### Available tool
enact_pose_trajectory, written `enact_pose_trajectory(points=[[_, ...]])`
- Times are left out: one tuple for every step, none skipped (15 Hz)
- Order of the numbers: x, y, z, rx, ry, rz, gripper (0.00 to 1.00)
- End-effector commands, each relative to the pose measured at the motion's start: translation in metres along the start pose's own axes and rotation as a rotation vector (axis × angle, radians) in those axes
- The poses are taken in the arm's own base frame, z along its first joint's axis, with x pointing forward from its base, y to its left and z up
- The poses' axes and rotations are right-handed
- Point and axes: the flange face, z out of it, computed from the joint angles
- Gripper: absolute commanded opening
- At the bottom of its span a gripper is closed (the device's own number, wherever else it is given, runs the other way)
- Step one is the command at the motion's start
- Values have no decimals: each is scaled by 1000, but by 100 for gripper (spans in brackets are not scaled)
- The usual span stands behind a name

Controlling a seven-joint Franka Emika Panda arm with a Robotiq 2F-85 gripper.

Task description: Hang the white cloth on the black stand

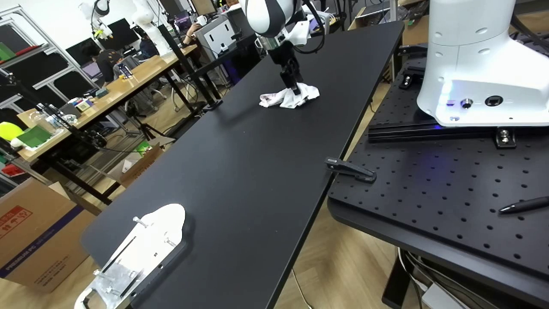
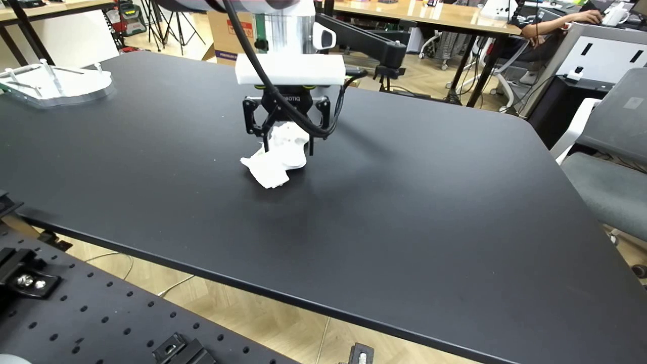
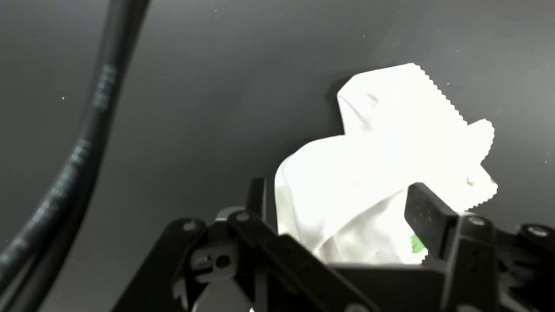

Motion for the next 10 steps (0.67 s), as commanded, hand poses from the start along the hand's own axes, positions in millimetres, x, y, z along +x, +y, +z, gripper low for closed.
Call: enact_pose_trajectory(points=[[12, 4, 2, -11, -8, -28, 53], [13, 3, 2, -9, -10, -31, 46], [14, 2, 1, -8, -14, -31, 39], [15, 1, -1, -9, -18, -31, 32], [15, 0, -4, -10, -22, -30, 26], [15, -2, -8, -10, -25, -28, 19], [15, -4, -10, -5, -33, -24, 12], [15, -7, -14, -1, -43, -21, 4], [14, -10, -20, 5, -58, -16, 2], [14, -12, -25, 9, -69, -10, 0]])
